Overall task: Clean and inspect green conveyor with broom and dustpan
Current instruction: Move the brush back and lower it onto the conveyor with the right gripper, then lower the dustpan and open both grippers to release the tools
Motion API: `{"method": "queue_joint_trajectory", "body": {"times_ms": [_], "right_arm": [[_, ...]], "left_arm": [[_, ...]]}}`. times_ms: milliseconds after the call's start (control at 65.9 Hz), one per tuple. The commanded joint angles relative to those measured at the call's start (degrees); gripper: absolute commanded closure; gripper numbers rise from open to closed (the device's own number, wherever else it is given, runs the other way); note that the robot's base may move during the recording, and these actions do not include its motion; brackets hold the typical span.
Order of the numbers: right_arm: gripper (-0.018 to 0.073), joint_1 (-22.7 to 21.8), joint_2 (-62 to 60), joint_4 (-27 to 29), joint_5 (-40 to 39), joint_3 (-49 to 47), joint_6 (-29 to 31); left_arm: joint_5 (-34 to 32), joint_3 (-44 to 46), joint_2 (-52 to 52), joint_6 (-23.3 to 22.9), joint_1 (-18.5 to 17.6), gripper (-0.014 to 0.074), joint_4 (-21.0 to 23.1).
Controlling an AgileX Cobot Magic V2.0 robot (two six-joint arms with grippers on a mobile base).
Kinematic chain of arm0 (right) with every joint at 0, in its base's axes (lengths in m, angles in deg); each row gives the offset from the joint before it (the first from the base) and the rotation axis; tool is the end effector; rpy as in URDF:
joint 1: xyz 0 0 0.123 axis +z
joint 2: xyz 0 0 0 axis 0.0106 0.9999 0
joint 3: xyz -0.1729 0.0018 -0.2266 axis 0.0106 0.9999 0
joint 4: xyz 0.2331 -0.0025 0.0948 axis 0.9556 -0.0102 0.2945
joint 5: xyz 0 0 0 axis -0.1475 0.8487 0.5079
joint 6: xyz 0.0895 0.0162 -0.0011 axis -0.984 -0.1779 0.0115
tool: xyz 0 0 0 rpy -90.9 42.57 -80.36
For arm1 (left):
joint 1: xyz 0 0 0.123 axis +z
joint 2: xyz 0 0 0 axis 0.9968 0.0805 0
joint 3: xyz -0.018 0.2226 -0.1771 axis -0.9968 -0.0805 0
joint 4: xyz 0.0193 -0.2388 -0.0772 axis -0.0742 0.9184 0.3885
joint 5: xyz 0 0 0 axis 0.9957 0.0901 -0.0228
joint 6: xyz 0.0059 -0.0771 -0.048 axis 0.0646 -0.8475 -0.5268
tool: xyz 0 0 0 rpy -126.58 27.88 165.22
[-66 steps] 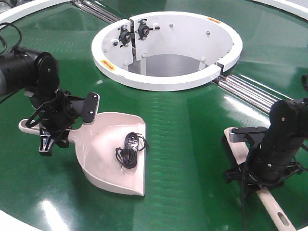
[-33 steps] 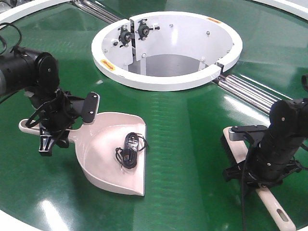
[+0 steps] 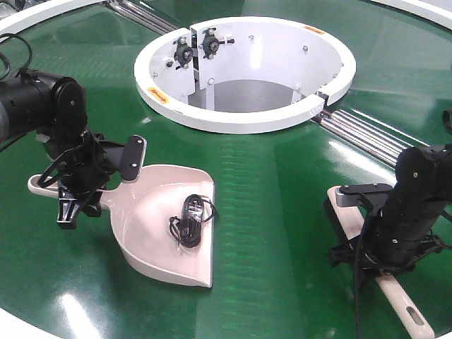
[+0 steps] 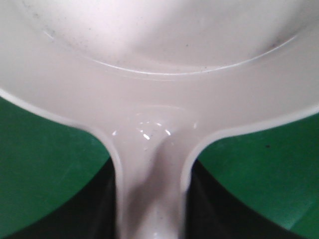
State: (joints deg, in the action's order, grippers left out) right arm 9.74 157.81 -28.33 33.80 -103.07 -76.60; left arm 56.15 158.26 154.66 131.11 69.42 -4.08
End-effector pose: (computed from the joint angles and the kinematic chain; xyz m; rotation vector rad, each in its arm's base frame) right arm 0.2787 0.0497 0.1717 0.2226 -3.0912 -0.0779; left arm 0.3654 -0.1005 0.2261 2.2302 2.1168 0.1333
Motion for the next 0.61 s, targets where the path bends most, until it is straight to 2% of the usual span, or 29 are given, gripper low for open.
{"method": "queue_joint_trajectory", "body": {"times_ms": [0,137,319,440,592], "right_arm": [[0.0422,-0.3,-1.6,-0.5,0.4,-1.2,0.6],[0.0321,-0.3,-1.6,-0.5,0.4,-1.2,0.6],[0.0134,-0.3,-1.6,-0.5,0.3,-1.2,0.8],[0.0029,-0.3,-1.9,-0.5,-0.1,-1.2,0.9],[-0.0053,-0.3,-3.0,-0.6,-0.1,-1.2,0.9]], "left_arm": [[0.2,1.7,-2.7,-1.1,-0.4,0.0465,0.9],[0.2,1.7,-2.7,-2.4,-0.4,0.0339,1.6],[-0.1,1.7,-2.7,-2.4,-0.4,0.0131,1.9],[0.2,1.7,-2.7,-4.2,-0.4,0.0015,2.0],[0.8,1.7,-2.9,-6.1,-0.4,-0.0055,2.7]]}}
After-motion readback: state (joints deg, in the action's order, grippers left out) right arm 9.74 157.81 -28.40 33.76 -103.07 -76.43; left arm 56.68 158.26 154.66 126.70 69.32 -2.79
